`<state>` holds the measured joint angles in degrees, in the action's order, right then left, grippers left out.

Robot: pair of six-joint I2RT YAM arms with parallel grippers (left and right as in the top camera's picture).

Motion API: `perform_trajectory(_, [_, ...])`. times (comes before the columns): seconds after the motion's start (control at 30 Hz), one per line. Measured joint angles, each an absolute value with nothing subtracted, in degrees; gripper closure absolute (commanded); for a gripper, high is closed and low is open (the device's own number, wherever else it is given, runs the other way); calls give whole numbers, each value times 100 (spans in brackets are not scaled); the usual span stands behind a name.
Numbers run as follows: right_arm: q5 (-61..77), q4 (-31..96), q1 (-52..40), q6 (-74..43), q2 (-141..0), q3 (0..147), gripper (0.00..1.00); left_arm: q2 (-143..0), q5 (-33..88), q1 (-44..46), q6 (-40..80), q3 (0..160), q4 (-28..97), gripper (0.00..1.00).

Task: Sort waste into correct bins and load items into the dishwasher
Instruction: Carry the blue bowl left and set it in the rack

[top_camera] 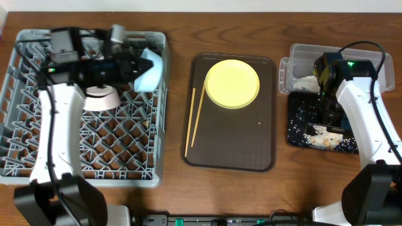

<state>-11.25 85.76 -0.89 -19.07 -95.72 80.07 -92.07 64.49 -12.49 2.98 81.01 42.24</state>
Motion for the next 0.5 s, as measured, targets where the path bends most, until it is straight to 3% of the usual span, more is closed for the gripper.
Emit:
perform_trajectory(0.27, [-1125,8580,-89,-1909,-9572,8007,1,-10130,7926,-2029,298,8101,4191,94])
perform_trajectory(0.5, [-1125,8582,-89,-1909,-9572,8007,1,-10965,8464,-2445,298,8101,4176,94])
